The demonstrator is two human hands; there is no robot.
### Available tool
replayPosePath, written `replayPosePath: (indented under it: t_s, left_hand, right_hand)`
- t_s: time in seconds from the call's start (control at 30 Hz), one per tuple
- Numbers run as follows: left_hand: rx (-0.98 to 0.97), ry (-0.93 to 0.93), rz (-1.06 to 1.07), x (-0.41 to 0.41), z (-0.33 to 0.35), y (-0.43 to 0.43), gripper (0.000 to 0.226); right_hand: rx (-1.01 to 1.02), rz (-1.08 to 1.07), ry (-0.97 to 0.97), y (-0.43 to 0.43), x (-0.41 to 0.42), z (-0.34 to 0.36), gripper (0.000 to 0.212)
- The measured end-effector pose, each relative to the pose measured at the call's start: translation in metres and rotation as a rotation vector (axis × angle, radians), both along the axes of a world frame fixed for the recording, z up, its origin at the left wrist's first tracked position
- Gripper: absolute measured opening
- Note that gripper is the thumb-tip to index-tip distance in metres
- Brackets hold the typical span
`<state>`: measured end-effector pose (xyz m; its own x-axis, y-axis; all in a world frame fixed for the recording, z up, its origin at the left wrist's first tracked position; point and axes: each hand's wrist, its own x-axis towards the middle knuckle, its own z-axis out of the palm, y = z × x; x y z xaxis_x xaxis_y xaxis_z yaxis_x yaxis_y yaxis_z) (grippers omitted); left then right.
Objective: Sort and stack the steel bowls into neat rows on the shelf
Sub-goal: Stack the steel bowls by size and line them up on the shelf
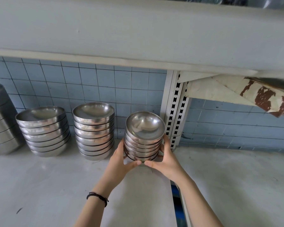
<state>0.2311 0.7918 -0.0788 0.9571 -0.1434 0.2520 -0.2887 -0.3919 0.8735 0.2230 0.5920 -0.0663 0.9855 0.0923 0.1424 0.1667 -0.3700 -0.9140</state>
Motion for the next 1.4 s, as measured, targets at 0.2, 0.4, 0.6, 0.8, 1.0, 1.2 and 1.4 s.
replayPosePath:
  t_s: [0.2, 0.4, 0.6, 0.8, 1.0, 1.2, 1.4]
  left_hand:
    - [0.037, 0.026, 0.005, 0.0, 0.012, 0.004, 0.134]
    - [-0.081, -0.072, -0.071, 0.007, 0.043, -0.005, 0.133]
    - [-0.056, -0.112, -0.009, 0.007, 0.041, -0.012, 0.129]
    - [-0.067, -0.121, -0.004, 0.005, 0.04, -0.013, 0.128]
    - [-0.04, -0.138, -0.032, 0.002, 0.044, -0.01, 0.121]
    - [-0.036, -0.141, -0.004, 0.0, 0.049, -0.012, 0.103]
    - [-0.043, -0.147, -0.027, 0.002, 0.05, -0.01, 0.097]
  right_hand:
    - [0.041, 0.014, -0.092, -0.004, -0.005, 0.02, 0.116]
    - [0.078, -0.015, -0.223, 0.002, -0.002, 0.046, 0.112]
    - [0.048, -0.028, -0.254, 0.006, 0.0, 0.045, 0.107]
    - [0.052, -0.036, -0.25, 0.009, -0.001, 0.046, 0.108]
    - [0.053, -0.029, -0.236, 0.006, -0.002, 0.045, 0.111]
    - [0.063, -0.056, -0.229, 0.007, -0.003, 0.044, 0.108]
    - [0.071, -0.062, -0.209, 0.008, -0.005, 0.047, 0.109]
